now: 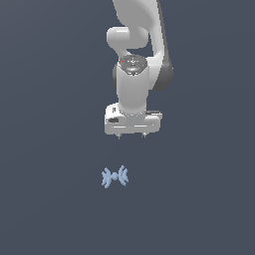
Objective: Pick up the object and move it to a goal position.
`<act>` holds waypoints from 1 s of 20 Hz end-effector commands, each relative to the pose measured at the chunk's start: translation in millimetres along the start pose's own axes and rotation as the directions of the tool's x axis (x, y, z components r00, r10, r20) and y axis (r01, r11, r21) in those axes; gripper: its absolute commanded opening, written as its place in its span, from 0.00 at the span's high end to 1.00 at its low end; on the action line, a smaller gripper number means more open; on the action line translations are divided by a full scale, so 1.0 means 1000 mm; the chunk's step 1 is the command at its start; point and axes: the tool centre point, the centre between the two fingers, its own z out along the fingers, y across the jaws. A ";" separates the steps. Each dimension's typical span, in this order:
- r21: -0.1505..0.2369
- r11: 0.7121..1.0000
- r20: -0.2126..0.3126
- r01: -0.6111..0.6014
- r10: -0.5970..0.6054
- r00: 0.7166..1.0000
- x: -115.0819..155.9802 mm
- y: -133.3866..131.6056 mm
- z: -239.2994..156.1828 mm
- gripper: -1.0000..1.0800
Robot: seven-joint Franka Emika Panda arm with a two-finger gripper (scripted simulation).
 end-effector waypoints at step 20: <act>0.008 0.973 0.008 -0.233 0.232 0.973 0.021 0.011 0.015 0.04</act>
